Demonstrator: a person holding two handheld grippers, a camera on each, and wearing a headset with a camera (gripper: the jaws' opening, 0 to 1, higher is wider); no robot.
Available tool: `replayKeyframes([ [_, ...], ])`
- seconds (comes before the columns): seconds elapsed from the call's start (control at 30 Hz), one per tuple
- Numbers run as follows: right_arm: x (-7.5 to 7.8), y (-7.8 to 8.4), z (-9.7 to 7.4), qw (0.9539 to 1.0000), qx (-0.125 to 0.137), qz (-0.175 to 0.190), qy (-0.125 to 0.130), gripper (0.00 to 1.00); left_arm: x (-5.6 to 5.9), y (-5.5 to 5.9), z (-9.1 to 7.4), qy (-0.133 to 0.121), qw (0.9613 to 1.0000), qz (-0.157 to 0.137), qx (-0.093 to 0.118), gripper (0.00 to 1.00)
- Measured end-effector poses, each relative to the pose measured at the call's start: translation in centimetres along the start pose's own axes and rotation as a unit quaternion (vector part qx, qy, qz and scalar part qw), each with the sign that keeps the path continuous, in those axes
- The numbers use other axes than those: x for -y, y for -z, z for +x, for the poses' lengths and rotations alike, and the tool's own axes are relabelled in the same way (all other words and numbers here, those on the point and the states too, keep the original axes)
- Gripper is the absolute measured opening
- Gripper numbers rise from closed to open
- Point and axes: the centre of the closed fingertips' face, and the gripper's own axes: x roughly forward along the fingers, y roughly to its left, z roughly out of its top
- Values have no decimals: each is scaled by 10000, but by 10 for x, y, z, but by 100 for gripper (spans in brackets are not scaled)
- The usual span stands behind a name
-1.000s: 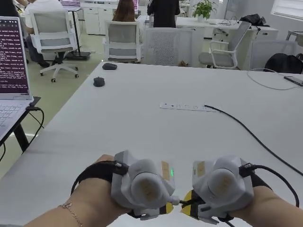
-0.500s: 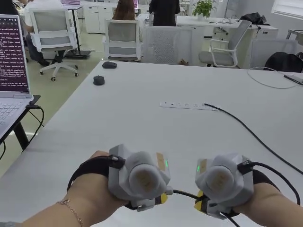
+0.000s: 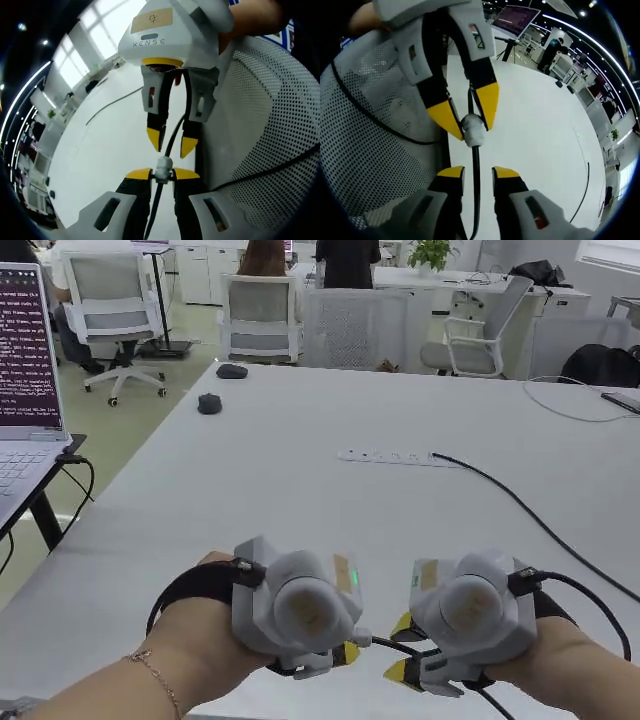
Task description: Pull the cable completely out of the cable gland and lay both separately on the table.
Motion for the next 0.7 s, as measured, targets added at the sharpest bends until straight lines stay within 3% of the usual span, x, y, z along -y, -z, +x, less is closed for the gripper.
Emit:
replayKeyframes([
  [0.1, -5, -7, -1, 9997, 200, -18, -102, 21, 2, -1, 1, 39, 10000, 27, 1, 17],
  [0.27, 0, -3, -1, 9999, 75, -142, -5, 8, 3, -4, 1, 66, 9999, 10, 78, 17],
  [0.53, 4, -2, -2, 9999, 80, -42, 67, 2, -8, 5, -1, -126, 9998, -134, -45, 17],
  [0.7, 15, 14, -3, 9994, -227, 114, 245, 2, -15, 15, -1, -254, 9991, -237, -248, 17],
])
